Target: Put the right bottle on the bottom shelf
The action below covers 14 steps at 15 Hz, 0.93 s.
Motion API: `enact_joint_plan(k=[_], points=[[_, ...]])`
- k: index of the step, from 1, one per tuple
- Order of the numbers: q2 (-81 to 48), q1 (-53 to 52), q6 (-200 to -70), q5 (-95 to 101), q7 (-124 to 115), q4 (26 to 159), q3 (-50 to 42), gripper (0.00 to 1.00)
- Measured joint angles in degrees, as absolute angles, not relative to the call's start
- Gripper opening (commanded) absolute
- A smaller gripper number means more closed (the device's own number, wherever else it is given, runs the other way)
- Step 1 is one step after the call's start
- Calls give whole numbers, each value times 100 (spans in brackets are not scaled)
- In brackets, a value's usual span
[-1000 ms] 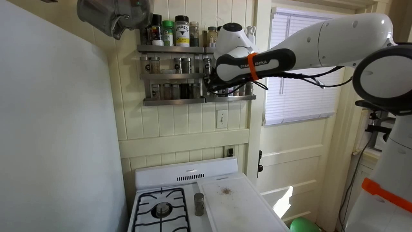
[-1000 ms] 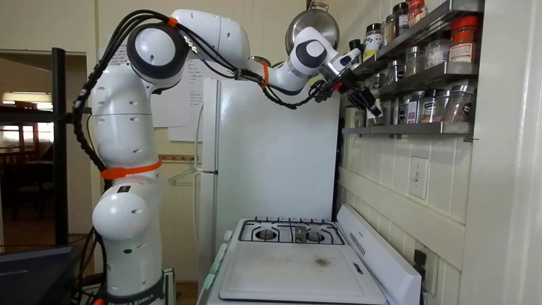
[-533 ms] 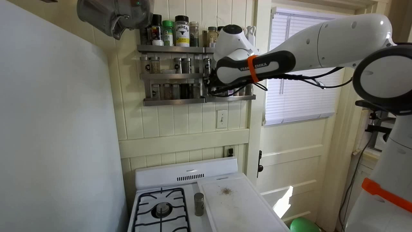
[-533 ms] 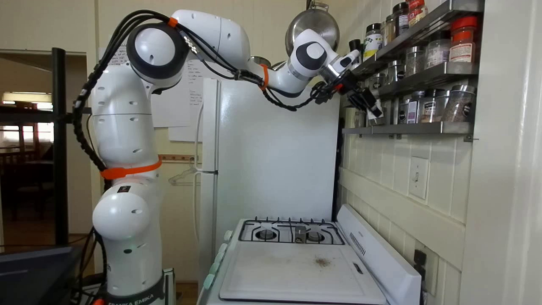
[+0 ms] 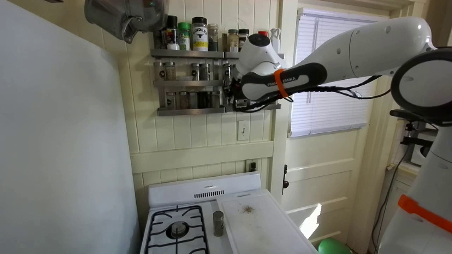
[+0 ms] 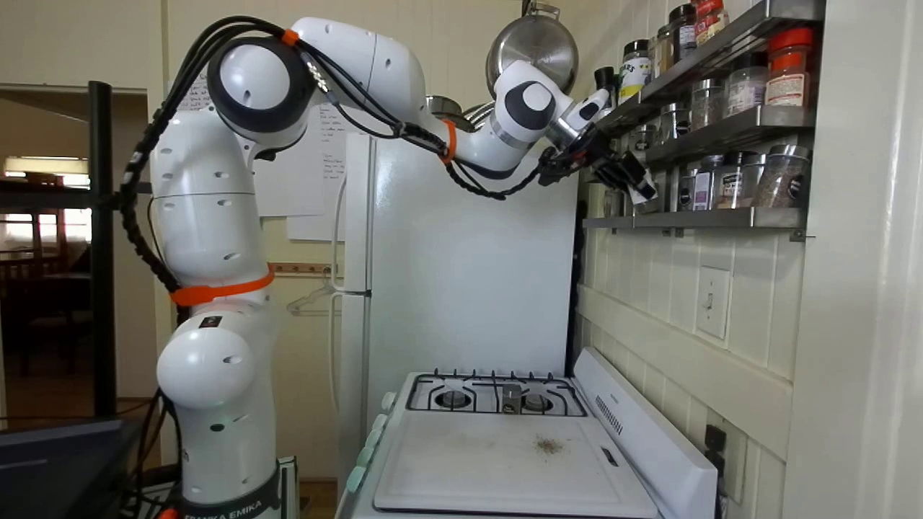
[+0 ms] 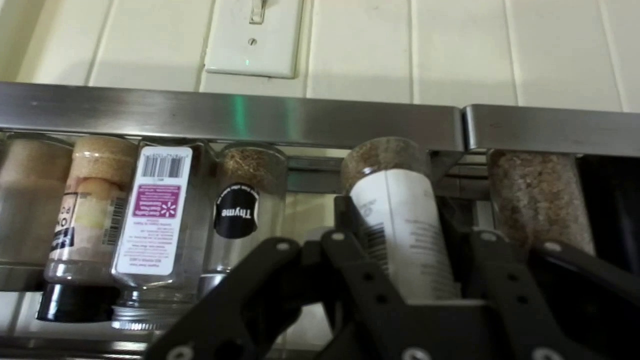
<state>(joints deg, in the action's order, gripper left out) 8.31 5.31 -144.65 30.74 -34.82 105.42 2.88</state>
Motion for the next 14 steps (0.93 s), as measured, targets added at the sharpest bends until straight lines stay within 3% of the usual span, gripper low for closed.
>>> enact_joint_plan(k=[14], points=[[954,669,-14991,3210,-3471,10853,234,17]])
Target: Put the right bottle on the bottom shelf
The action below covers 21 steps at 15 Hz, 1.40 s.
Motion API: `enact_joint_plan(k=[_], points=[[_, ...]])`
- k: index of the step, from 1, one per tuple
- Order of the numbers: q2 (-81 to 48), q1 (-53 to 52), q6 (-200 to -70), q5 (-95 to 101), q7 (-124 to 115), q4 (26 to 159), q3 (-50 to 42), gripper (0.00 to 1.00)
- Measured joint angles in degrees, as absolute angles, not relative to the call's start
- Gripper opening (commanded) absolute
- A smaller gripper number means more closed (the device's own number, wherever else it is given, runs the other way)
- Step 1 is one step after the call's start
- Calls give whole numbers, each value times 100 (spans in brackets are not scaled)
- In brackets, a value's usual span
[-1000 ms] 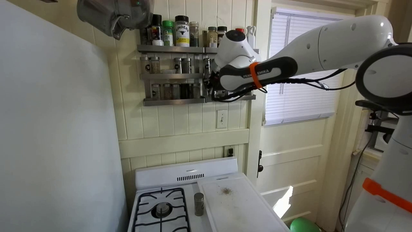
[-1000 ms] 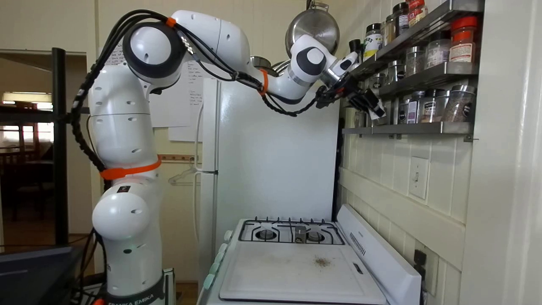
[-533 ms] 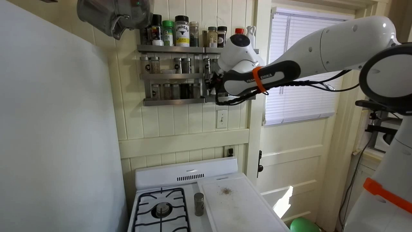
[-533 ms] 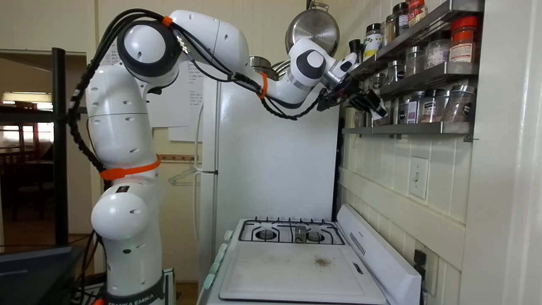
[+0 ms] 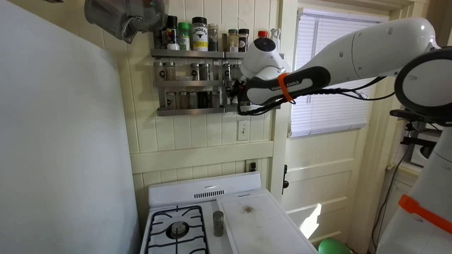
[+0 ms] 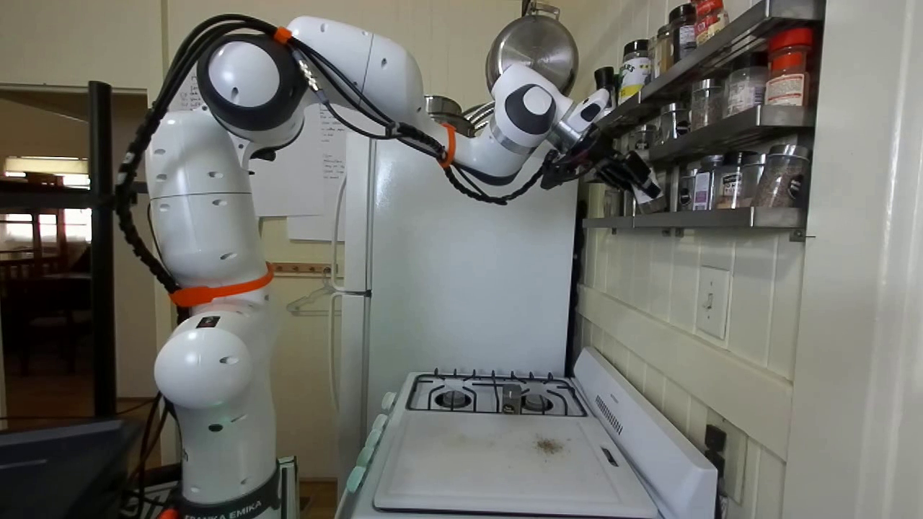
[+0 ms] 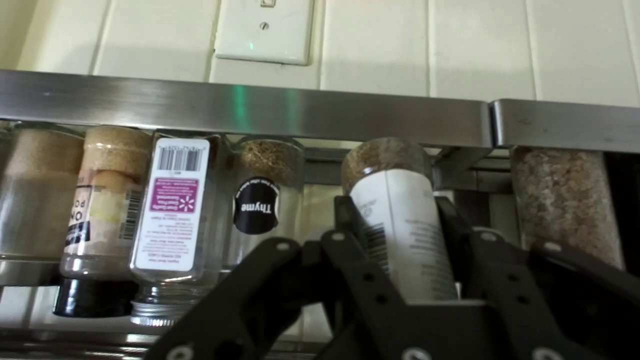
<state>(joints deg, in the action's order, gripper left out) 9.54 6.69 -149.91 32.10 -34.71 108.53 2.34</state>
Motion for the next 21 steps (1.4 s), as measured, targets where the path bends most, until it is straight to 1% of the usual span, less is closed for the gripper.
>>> enact_joint_plan(k=[6,21], points=[[954,670,-15017,3191,-3448,10860,229,17],[976,670,-15770,3173,-3307,11145,108,17]])
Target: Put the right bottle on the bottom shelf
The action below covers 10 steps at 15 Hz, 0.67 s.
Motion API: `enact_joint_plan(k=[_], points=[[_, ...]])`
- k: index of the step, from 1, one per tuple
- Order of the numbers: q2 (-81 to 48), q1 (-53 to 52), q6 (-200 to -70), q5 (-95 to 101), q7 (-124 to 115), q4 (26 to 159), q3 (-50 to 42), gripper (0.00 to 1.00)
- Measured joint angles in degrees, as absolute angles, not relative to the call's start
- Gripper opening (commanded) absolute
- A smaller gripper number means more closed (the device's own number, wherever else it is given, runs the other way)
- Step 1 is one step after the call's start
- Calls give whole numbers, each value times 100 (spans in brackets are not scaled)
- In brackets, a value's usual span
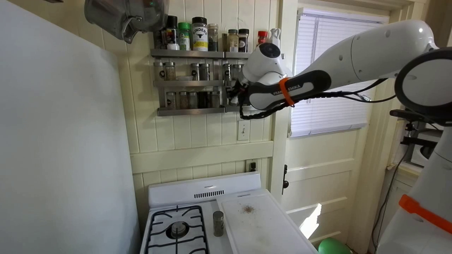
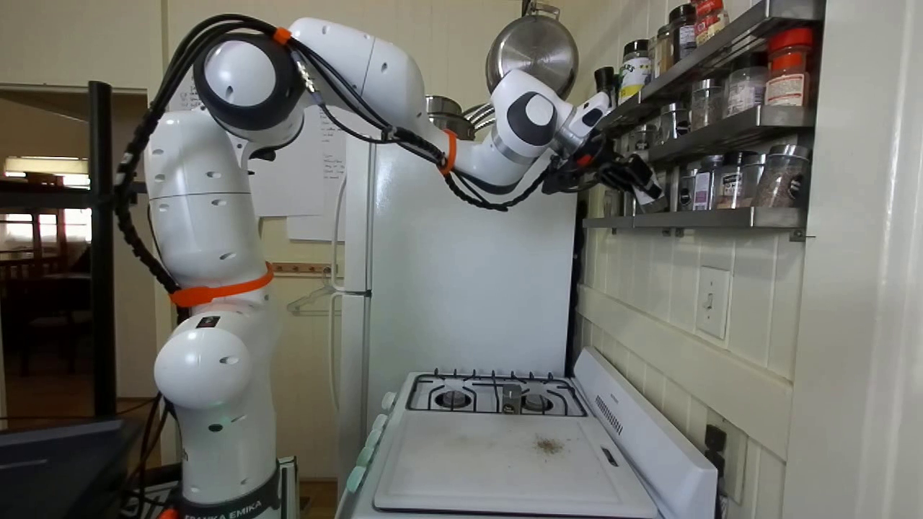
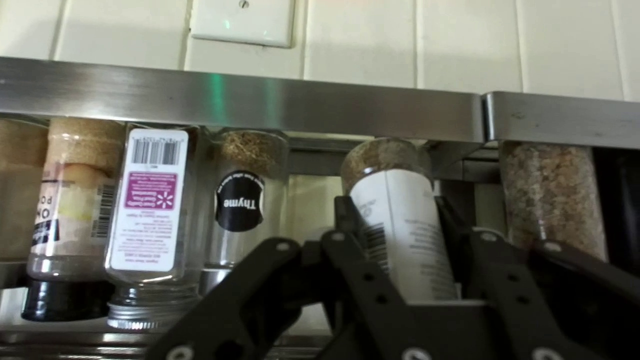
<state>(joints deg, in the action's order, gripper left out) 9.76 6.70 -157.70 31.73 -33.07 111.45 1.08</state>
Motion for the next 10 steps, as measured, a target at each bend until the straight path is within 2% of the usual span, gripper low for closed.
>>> enact_joint_plan(k=[10], points=[[1013,665,-15855,3144,-3247,11186,115,17]])
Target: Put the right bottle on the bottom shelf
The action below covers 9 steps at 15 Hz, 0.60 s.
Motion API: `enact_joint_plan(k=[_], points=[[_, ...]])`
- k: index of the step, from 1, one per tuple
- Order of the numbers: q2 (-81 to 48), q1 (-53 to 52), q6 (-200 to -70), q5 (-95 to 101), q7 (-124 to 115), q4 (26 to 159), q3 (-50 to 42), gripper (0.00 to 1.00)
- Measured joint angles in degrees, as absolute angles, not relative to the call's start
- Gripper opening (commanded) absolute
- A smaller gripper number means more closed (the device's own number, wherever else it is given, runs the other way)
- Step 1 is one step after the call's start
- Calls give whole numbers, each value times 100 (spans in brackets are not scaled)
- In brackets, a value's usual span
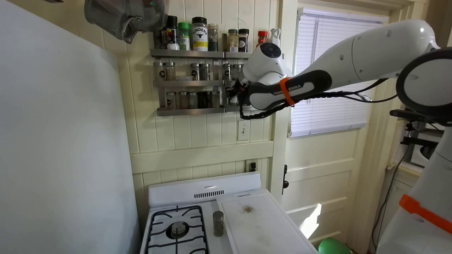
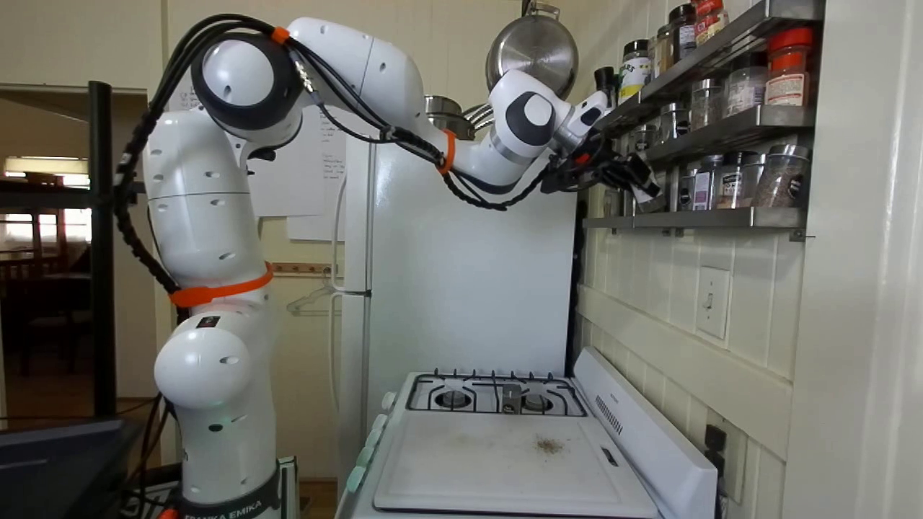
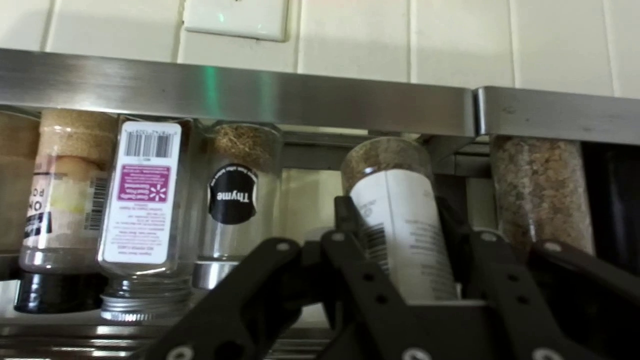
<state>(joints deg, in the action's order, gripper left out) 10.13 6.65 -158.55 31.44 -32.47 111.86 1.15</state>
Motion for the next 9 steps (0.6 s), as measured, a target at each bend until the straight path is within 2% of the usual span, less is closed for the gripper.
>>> enact_joint_plan(k=[9], points=[[1164,661,-15864,3214,-3278,11314,158,17]])
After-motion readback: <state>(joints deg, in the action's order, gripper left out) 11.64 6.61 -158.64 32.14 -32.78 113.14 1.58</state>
